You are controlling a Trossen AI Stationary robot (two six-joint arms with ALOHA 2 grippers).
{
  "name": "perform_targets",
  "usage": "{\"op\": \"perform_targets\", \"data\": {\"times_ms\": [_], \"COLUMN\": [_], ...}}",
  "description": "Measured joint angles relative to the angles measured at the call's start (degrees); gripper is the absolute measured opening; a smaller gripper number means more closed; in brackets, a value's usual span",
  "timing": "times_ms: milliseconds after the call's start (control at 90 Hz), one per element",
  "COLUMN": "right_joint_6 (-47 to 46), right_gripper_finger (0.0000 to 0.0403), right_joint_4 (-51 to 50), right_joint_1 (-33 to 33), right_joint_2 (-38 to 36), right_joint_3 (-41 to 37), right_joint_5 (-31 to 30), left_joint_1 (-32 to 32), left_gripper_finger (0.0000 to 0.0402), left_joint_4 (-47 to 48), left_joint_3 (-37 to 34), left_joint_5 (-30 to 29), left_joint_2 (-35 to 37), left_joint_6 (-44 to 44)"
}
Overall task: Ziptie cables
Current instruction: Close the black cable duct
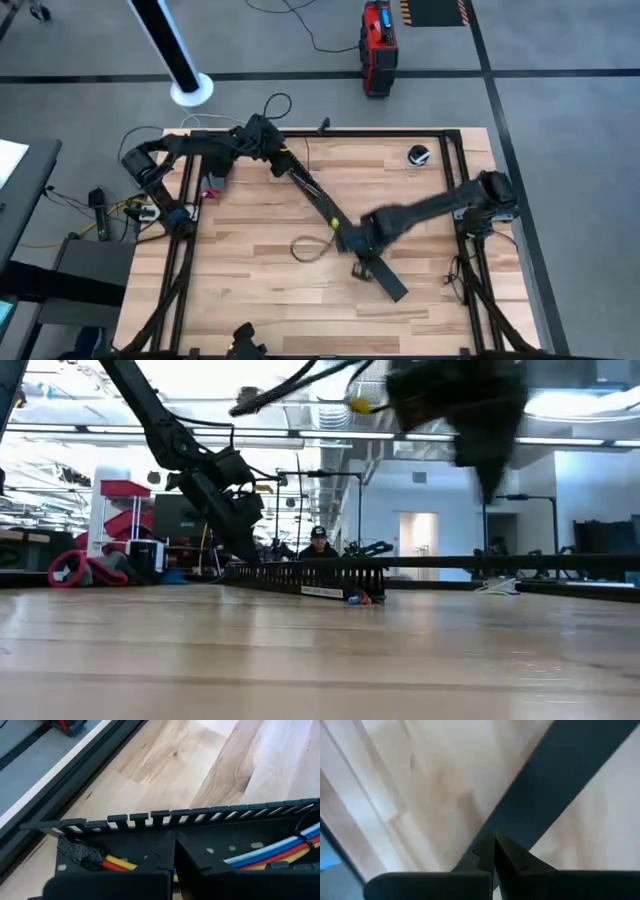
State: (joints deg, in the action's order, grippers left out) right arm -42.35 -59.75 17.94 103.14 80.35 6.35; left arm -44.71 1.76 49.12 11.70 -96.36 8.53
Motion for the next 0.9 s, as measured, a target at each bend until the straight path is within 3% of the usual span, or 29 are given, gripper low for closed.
{"op": "perform_targets", "data": {"times_ms": [556,900], "right_joint_6": [-32.3,-36.9], "right_gripper_finger": [0.0000,0.0000], "right_joint_4": [0.4,4.2], "right_joint_1": [20.5,21.2], "right_joint_2": [-0.1,-0.1], "right_joint_3": [-5.3,-10.2], "right_joint_5": [7.5,6.0], "left_joint_1": [0.0,0.0], "left_gripper_finger": [0.0000,0.0000], "left_joint_4": [2.2,2.2], "left_joint_3": [0.1,0.1], "left_joint_5": [0.0,0.0], "left_joint_2": [0.2,0.2], "left_joint_6": [-0.2,-0.2]}}
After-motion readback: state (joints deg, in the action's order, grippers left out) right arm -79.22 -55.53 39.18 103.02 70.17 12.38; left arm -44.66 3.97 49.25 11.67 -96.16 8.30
